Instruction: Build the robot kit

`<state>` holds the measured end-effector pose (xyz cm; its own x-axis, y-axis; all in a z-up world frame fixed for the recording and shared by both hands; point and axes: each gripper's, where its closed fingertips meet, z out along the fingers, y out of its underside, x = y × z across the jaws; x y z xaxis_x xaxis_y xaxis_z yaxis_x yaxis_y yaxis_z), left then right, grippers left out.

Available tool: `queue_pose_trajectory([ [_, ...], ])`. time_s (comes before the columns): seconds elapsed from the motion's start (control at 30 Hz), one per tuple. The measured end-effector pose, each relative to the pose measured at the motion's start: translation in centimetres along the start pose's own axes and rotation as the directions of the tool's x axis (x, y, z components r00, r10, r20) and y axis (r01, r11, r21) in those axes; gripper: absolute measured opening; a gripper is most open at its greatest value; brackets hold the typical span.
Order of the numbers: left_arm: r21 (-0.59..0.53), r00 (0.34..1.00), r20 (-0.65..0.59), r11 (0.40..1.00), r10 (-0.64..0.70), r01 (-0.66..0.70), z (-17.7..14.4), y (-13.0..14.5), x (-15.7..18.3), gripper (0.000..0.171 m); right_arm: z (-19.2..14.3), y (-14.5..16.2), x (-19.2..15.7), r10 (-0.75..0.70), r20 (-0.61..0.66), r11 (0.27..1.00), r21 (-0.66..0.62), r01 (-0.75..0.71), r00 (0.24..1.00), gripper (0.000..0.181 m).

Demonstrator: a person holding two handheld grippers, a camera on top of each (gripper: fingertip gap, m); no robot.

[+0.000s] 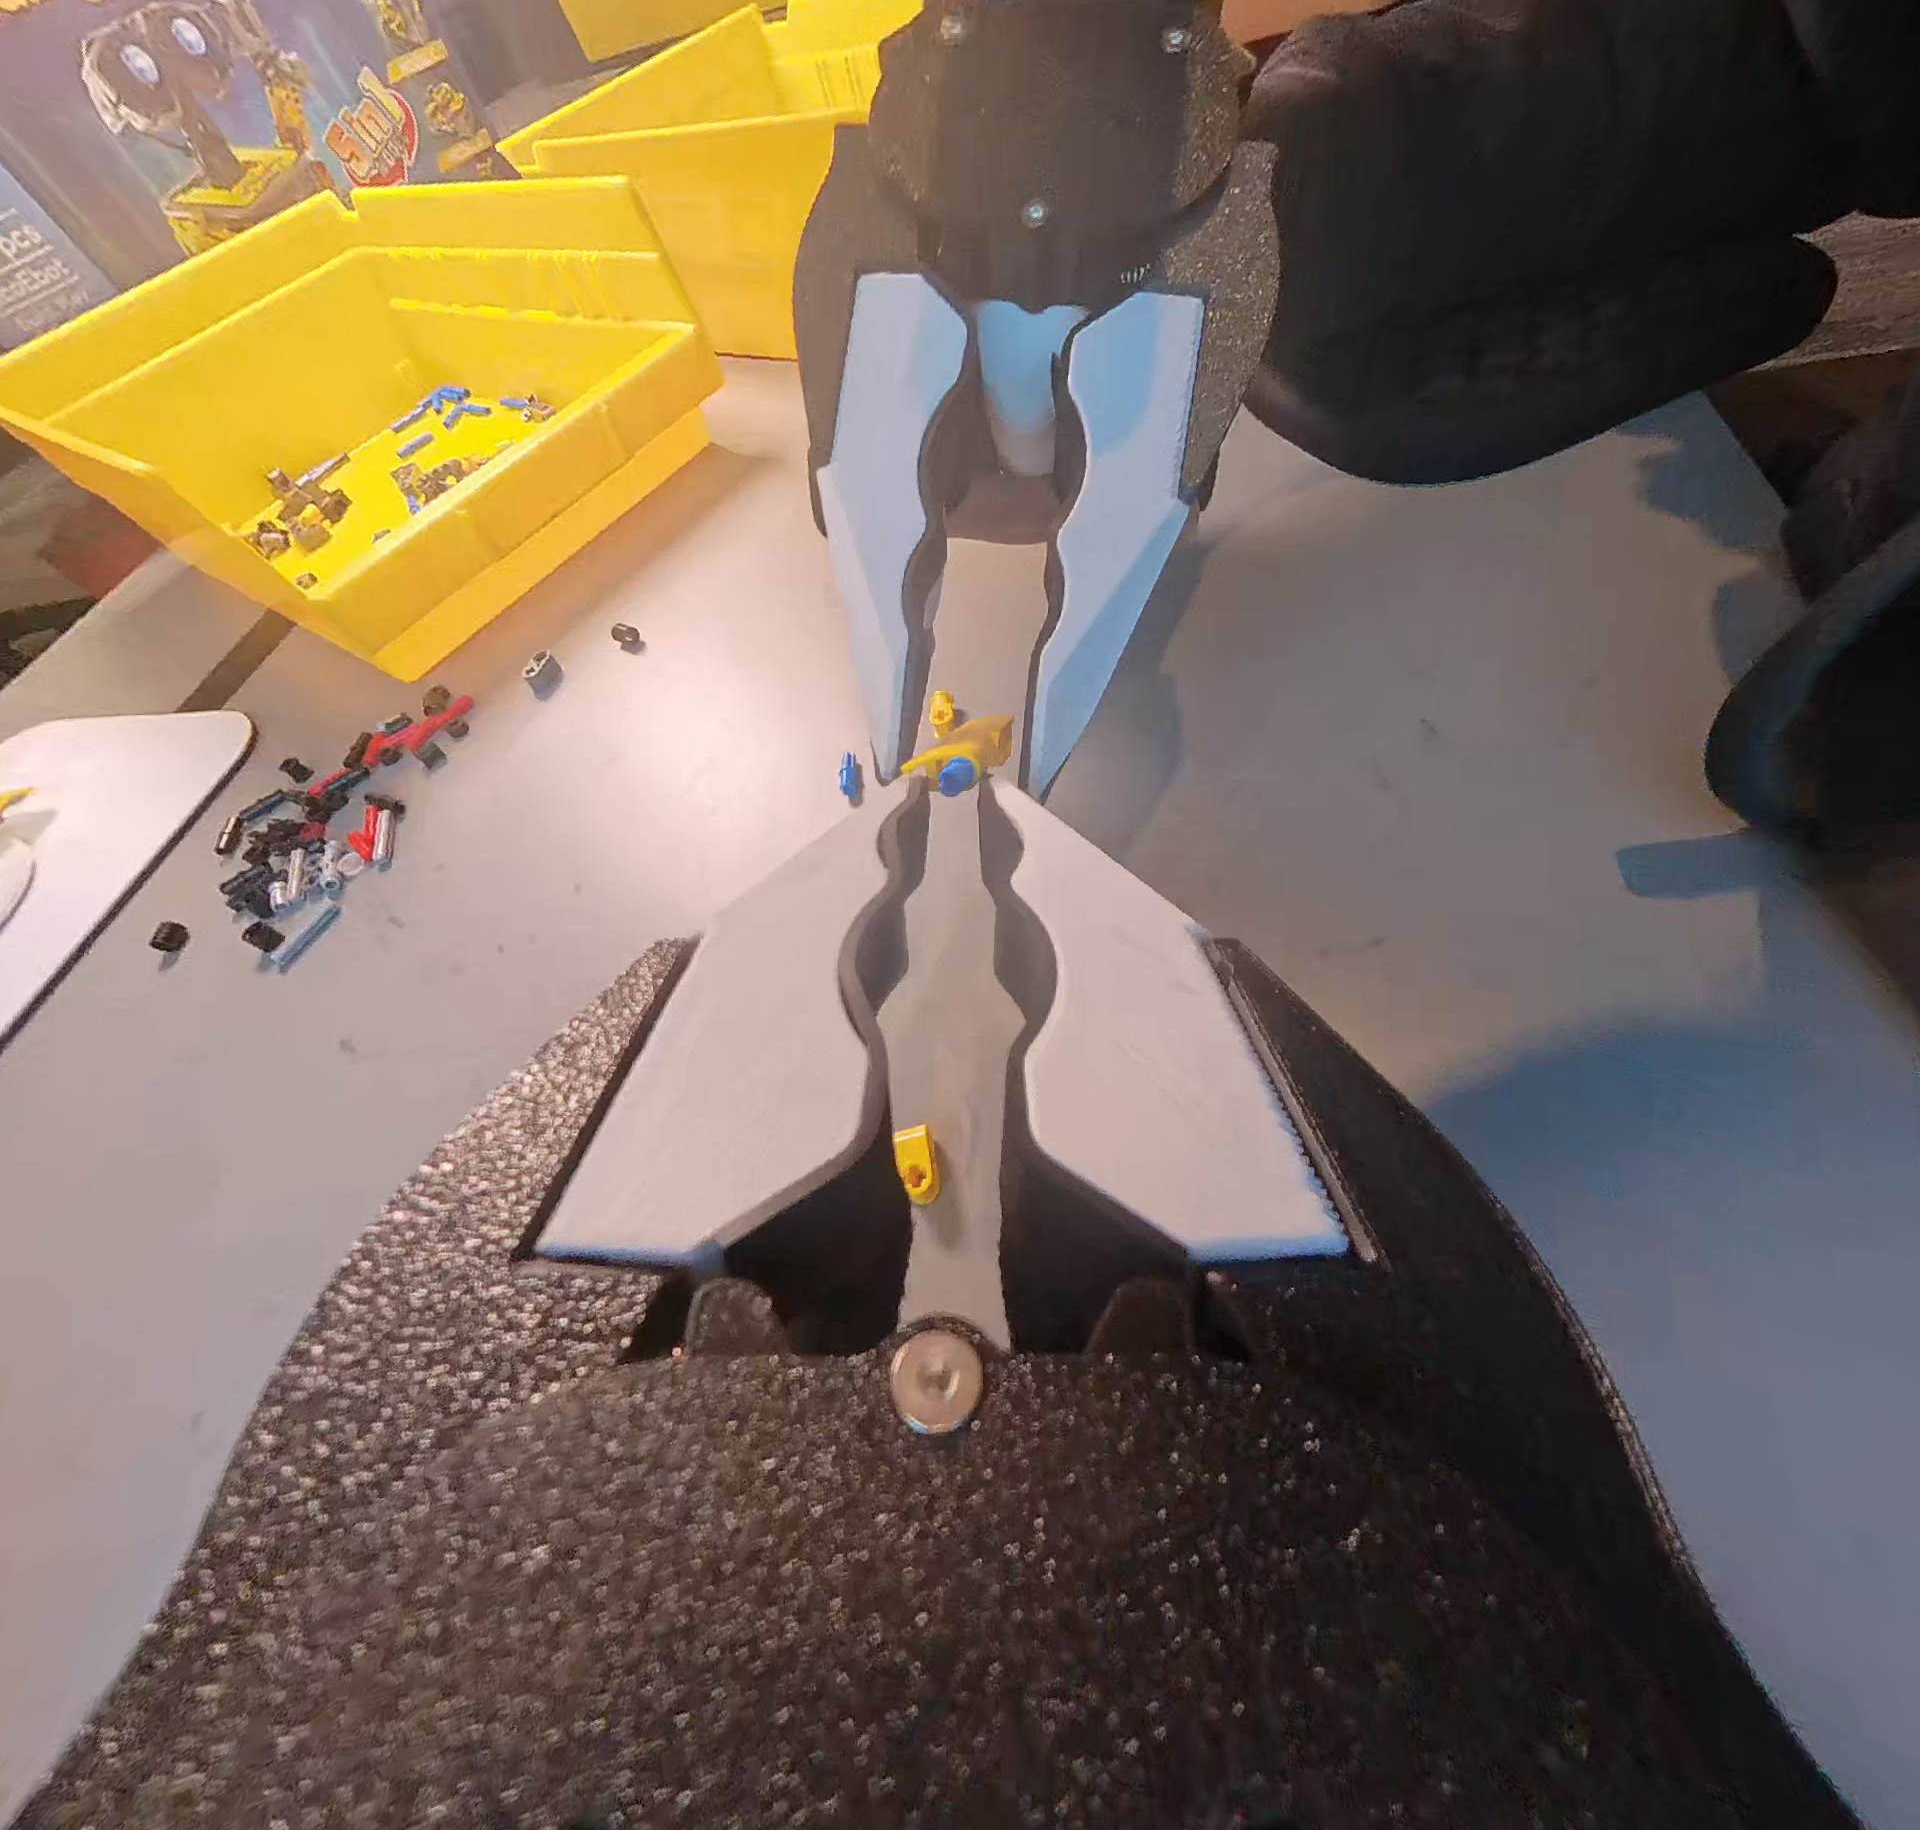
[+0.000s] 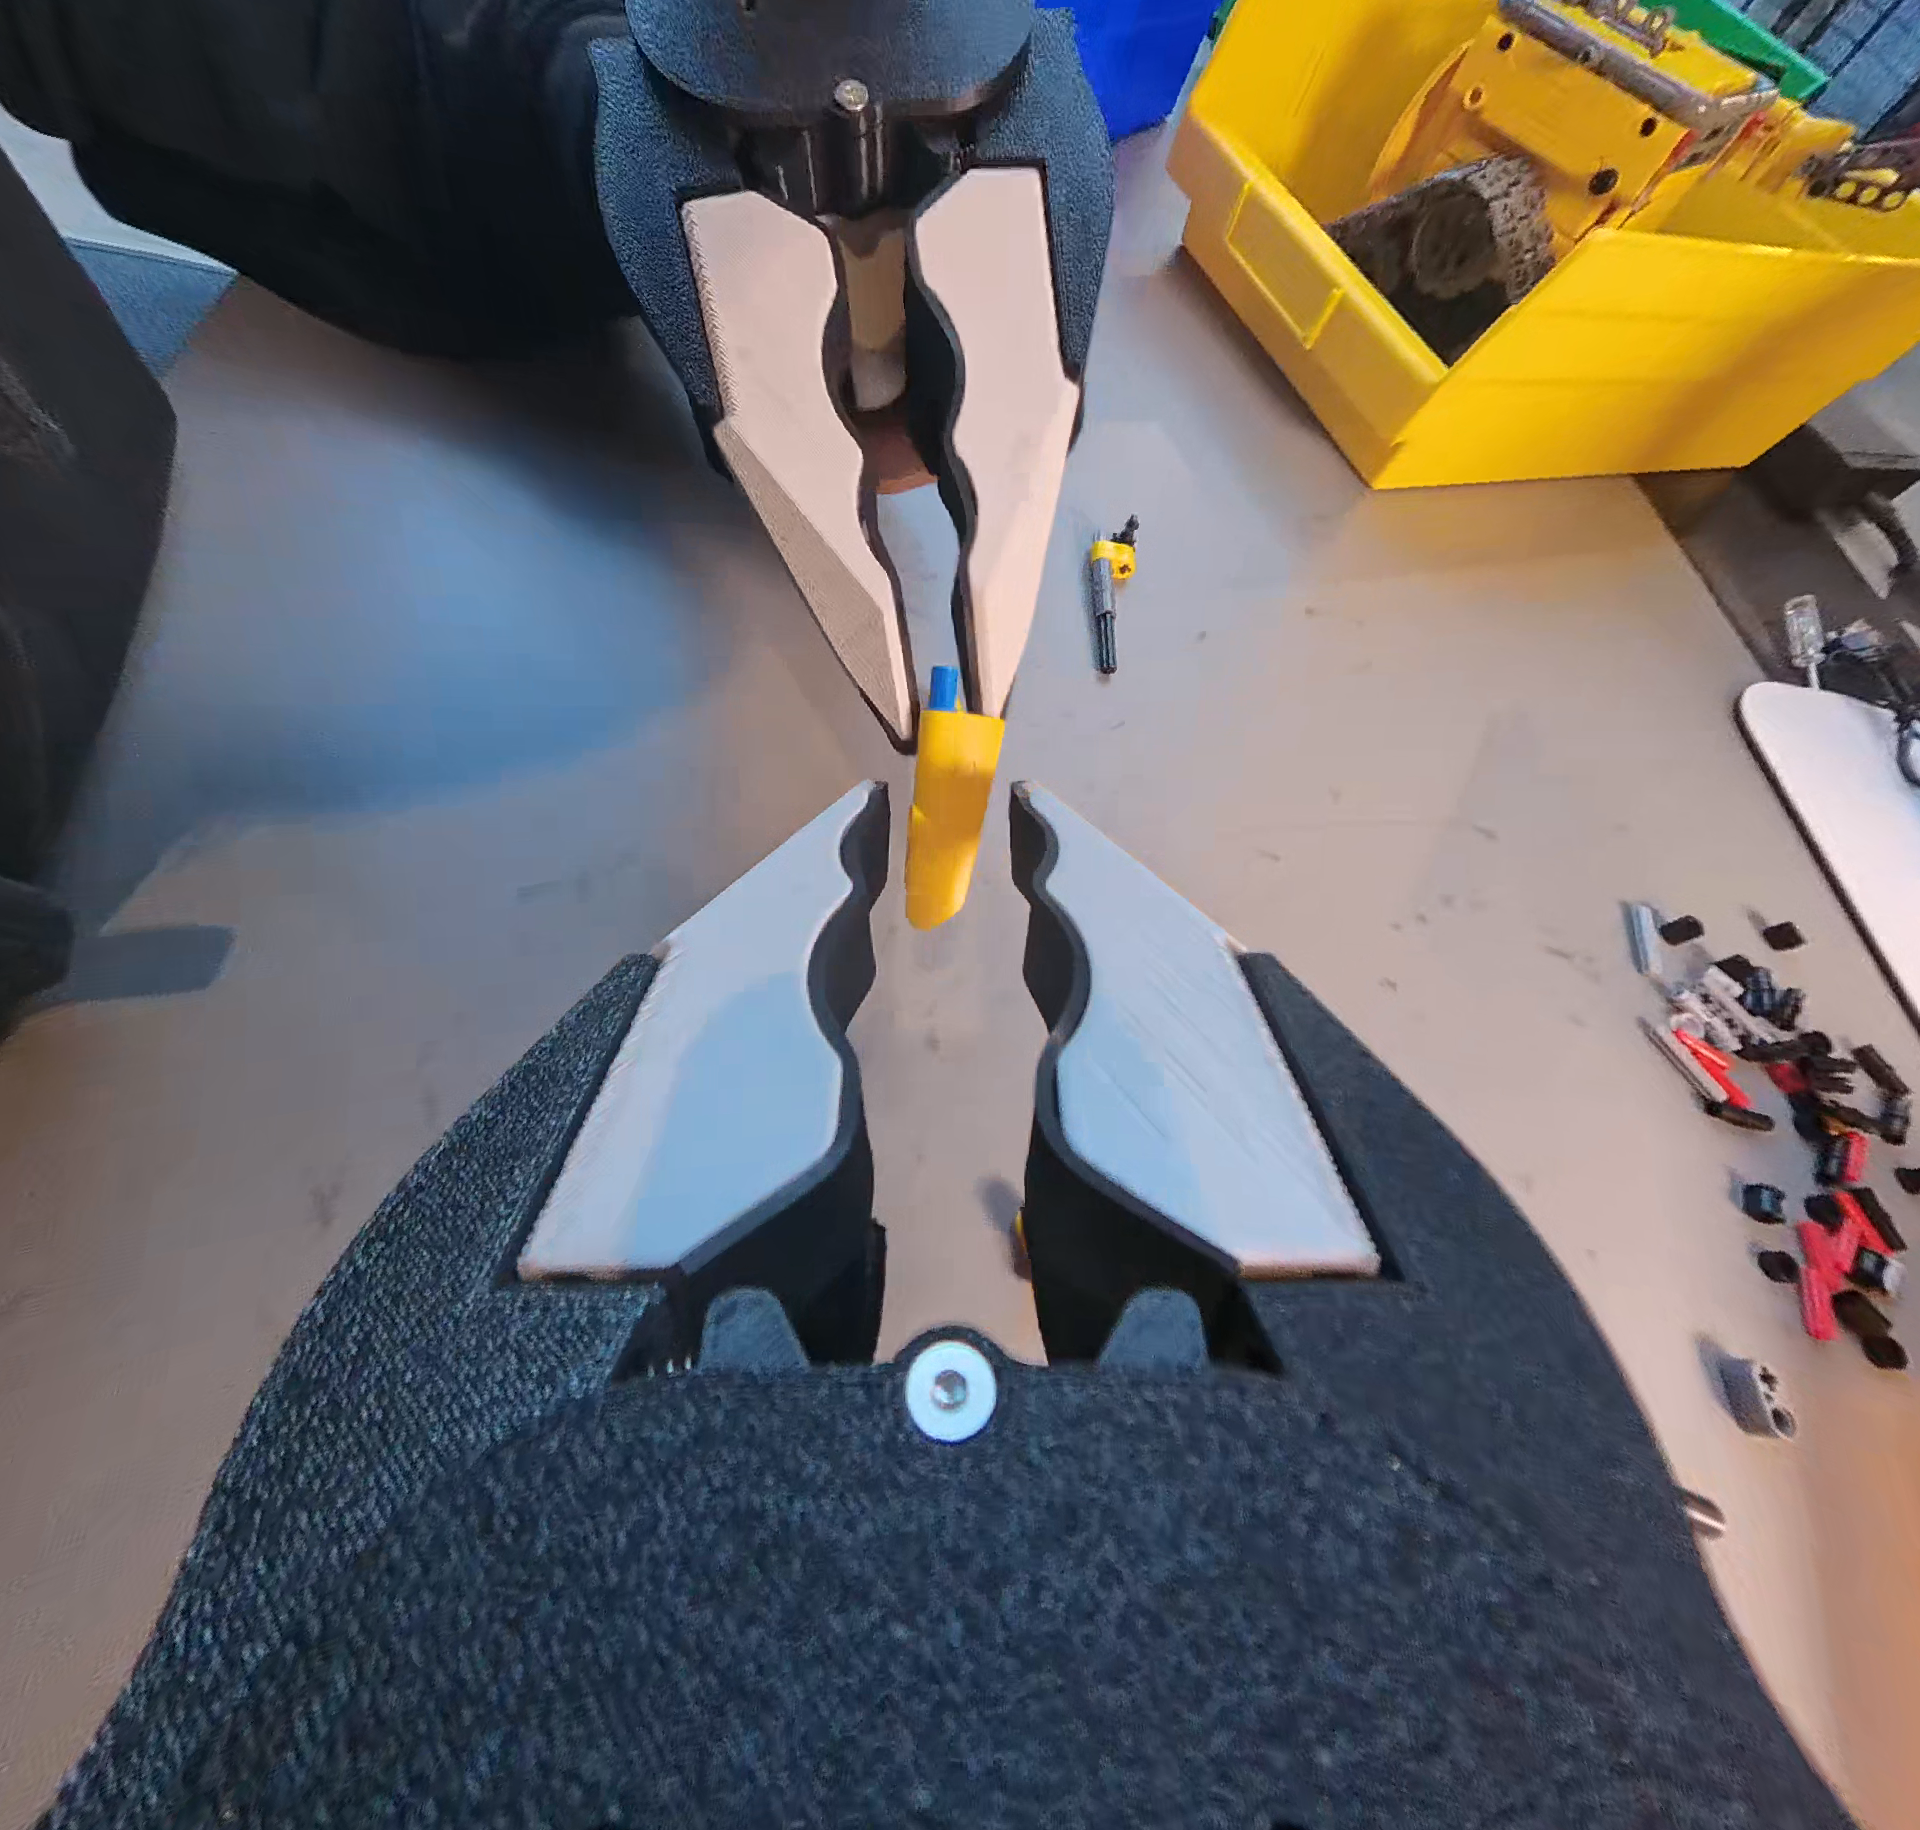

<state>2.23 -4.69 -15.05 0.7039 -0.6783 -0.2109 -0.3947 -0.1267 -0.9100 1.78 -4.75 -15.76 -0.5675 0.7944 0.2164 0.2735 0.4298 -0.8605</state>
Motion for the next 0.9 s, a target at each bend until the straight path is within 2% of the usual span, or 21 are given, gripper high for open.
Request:
queue_pose_trajectory([
  [0.17, 0.009, 0.999, -0.005, 0.999, 0.031, -0.031, 0.0, -0.2, 0.3, 0.008, -0.1, -0.5, -0.3, 0.022, 0.03, 0.999, 0.034, -0.023, 0.999, 0.014],
  [0.37, -0.005, 1.0, -0.028, 1.0, -0.014, 0.014, -0.1, 0.1, 0.3, 0.008, 0.1, -0.3, 0.1, 0.03, 0.018, 0.999, 0.022, -0.031, 0.999, 0.013],
  [0.47, -0.093, 1.0, -0.016, 0.996, -0.015, 0.013, -1.3, 1.5, -0.8, 0.02, 0.2, 0.8, 0.5, 0.023, -0.006, 0.999, -0.032, -0.023, 1.0, 0.013],
  [0.63, -0.275, 0.986, -0.076, 0.954, -0.15, 0.124, -4.6, 5.0, -1.7, 0.021, 0.5, 2.2, 0.8, 0.019, -0.014, 0.995, -0.1, -0.02, 1.0, 0.013],
  [0.7, -0.346, 0.98, -0.068, 0.925, -0.189, 0.154, -4.5, 6.8, -1.6, 0.019, 0.8, 2.5, 0.7, 0.012, -0.014, 0.993, -0.117, -0.014, 1.0, 0.013],
  [0.83, -0.395, 0.978, -0.082, 0.907, -0.193, 0.146, -3.0, 7.9, -0.6, 0.017, 0.9, 3.2, 0.5, -0.016, -0.014, 0.988, -0.155, 0.014, 1.0, 0.013],
  [0.9, -0.402, 0.981, -0.072, 0.905, -0.179, 0.135, -2.7, 8.1, -0.6, 0.006, 0.9, 3.3, 0.4, -0.021, -0.008, 0.986, -0.163, 0.019, 1.0, 0.013],
])
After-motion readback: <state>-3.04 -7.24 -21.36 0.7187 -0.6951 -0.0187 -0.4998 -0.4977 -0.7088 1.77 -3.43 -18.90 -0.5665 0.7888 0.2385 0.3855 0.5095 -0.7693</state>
